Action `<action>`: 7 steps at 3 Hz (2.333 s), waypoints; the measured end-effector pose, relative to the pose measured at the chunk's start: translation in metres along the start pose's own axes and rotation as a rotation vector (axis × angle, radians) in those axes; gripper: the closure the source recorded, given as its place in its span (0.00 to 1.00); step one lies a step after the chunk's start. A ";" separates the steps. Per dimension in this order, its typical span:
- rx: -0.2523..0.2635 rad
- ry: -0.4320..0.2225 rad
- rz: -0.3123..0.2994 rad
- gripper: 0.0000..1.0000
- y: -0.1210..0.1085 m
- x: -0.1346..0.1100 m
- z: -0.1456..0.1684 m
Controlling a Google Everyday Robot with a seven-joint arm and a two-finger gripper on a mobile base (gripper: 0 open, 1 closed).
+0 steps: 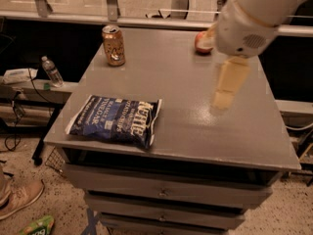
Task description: Pick blue chip bag
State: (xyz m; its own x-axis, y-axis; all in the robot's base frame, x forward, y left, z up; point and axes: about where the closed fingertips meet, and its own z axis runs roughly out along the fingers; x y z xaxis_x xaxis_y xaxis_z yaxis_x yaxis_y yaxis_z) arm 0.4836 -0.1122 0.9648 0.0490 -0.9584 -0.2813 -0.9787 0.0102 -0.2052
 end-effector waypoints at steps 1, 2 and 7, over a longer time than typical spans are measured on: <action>-0.102 -0.112 -0.131 0.00 -0.003 -0.066 0.041; -0.115 -0.126 -0.143 0.00 -0.003 -0.073 0.046; -0.345 -0.048 -0.183 0.24 -0.019 -0.097 0.181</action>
Offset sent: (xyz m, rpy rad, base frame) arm 0.0075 0.0616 -0.0162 0.0629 0.0478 0.1441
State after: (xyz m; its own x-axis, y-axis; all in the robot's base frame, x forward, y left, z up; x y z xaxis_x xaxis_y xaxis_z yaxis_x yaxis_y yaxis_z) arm 0.5337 0.0319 0.8260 0.2297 -0.9210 -0.3147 -0.9621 -0.2637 0.0693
